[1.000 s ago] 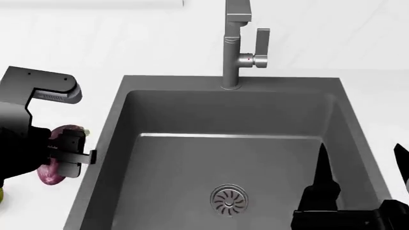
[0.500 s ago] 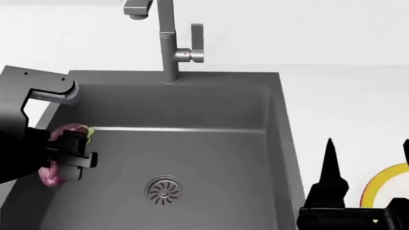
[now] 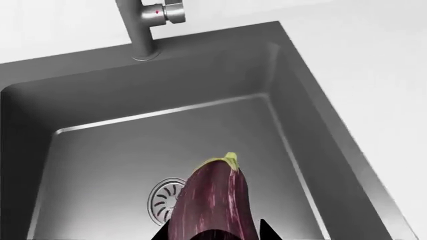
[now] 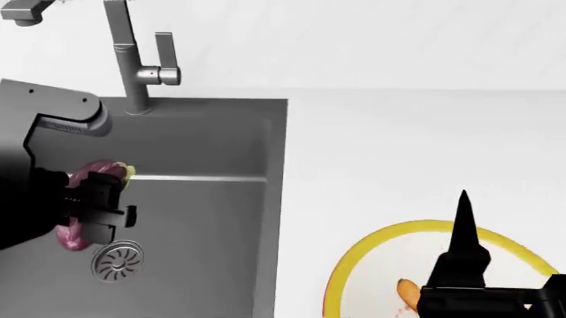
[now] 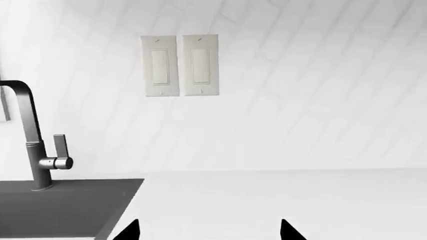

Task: There is a mixed pile of frozen fruits and vegetables on the counter. Locate all the frozen vegetables and place the items in a bowl on the counter. Take all the frozen fruits and defrost them in a running sink.

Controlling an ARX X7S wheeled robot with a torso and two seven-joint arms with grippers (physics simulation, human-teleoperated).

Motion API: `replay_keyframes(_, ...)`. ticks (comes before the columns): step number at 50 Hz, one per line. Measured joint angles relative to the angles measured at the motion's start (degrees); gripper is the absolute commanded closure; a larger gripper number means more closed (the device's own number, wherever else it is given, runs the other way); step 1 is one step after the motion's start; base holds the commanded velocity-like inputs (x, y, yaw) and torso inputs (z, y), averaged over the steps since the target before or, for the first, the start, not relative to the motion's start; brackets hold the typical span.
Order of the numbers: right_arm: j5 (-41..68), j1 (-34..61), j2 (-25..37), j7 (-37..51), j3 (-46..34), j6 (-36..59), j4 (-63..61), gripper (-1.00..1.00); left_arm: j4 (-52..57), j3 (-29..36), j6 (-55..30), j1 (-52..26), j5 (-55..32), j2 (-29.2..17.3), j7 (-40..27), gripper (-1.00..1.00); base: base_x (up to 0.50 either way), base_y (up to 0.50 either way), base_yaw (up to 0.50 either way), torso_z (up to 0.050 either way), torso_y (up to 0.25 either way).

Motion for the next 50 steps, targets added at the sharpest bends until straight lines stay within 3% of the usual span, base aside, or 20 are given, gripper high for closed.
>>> replay_keyframes(26,0.33,-0.22,0.01,0.24,0.03,0.12,0.47,-1.0,5.82,-1.01,0.88,-0.25,-5.47,-0.88,-3.86,1.0,0.0,-0.49,0.0,0.0,0.0)
replay_keyframes(50,0.15,0.93,-0.85,0.03,-1.9,0.58,1.63,-1.0,15.77,-0.55,2.97,-2.08,-16.46,1.0,-11.47,1.0,0.0,0.0,0.0,0.0,0.0)
